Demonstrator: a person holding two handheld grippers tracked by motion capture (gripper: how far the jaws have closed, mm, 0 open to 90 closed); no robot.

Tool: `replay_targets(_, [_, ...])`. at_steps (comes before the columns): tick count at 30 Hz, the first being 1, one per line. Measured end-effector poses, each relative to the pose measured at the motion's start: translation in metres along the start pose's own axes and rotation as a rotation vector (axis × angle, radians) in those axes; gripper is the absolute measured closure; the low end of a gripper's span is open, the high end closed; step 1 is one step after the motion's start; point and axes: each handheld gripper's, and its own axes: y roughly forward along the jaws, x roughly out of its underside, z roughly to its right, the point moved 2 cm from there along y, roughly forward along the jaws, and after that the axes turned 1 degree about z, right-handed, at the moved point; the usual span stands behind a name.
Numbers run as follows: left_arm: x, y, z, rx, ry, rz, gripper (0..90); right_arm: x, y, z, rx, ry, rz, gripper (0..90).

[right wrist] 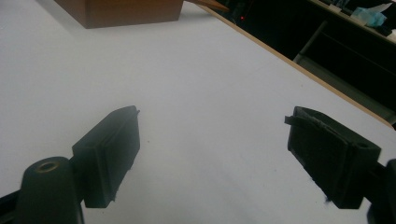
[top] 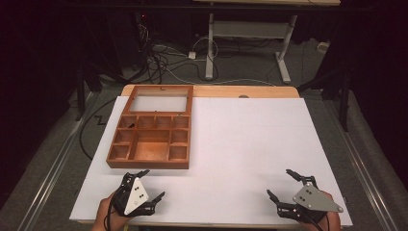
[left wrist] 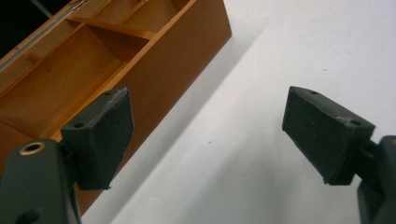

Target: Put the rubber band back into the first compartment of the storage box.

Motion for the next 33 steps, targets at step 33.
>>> replay_targets(33, [-0.002, -0.0003, -0.0018, 0.02, -0.008, 0.005, 17.0, 0.0001, -0.0021, -0.0009, 0.006, -0.004, -0.005, 18.9])
